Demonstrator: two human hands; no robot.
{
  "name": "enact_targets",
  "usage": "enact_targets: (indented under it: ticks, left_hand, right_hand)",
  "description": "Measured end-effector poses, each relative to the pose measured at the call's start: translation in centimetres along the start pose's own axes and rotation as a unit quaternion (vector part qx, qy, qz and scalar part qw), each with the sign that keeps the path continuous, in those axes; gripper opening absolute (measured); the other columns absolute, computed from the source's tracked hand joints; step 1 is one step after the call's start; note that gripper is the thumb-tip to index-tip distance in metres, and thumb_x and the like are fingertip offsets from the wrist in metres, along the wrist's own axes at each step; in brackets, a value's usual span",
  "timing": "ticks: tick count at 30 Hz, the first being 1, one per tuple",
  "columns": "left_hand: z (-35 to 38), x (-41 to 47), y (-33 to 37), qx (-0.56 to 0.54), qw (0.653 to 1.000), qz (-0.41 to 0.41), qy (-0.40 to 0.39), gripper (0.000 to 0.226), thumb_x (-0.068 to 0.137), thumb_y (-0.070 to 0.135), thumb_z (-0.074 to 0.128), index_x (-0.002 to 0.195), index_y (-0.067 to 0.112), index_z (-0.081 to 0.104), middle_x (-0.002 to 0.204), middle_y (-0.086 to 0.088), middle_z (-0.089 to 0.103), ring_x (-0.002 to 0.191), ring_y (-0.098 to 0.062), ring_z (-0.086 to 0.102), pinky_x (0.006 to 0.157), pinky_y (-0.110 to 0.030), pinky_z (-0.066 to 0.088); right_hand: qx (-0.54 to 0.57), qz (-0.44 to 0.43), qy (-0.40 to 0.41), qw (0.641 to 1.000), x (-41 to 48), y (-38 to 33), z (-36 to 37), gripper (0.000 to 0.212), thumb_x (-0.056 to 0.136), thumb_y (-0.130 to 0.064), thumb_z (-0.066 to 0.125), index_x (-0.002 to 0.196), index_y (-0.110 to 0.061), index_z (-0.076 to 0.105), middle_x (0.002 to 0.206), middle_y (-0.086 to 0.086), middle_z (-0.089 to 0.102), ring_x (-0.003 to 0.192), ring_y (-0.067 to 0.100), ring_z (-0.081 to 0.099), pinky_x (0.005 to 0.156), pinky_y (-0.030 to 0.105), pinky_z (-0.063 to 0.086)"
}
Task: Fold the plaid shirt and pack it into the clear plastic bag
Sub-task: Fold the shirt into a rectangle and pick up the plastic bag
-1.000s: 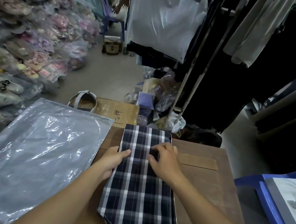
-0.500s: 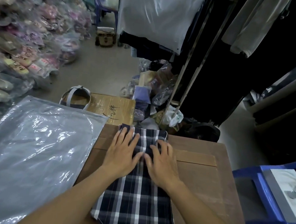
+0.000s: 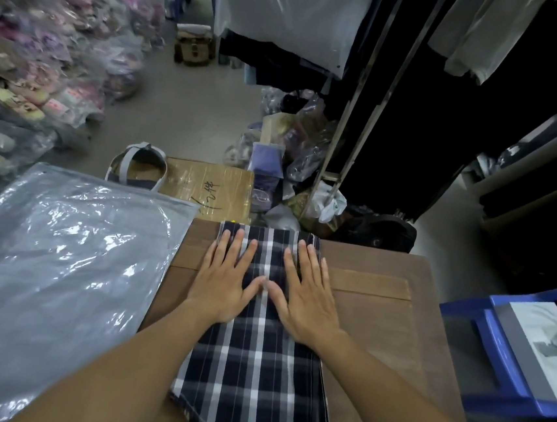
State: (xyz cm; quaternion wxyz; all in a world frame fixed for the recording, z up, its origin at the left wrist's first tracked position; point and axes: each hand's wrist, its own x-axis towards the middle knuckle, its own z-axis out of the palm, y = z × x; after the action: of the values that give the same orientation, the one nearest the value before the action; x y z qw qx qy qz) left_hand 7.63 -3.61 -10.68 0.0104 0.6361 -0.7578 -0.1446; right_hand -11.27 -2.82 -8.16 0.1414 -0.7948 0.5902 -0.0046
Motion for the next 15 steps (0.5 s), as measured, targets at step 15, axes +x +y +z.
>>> enact_targets:
  ticks: [15]
  left_hand:
    - [-3.4, 1.8, 0.7, -0.013, 1.000, -0.026, -0.002, 0.058, 0.100, 0.053, 0.027, 0.146, 0.020, 0.037, 0.155, -0.012, 0.030, 0.143, -0.031, 0.023, 0.116, -0.050, 0.018]
  right_hand:
    - [0.151, 0.041, 0.077, 0.985, -10.7, -1.1, 0.3, 0.049, 0.097, -0.049, 0.043, 0.137, -0.020, 0.042, 0.148, -0.001, 0.032, 0.138, 0.017, 0.027, 0.115, 0.041, 0.033]
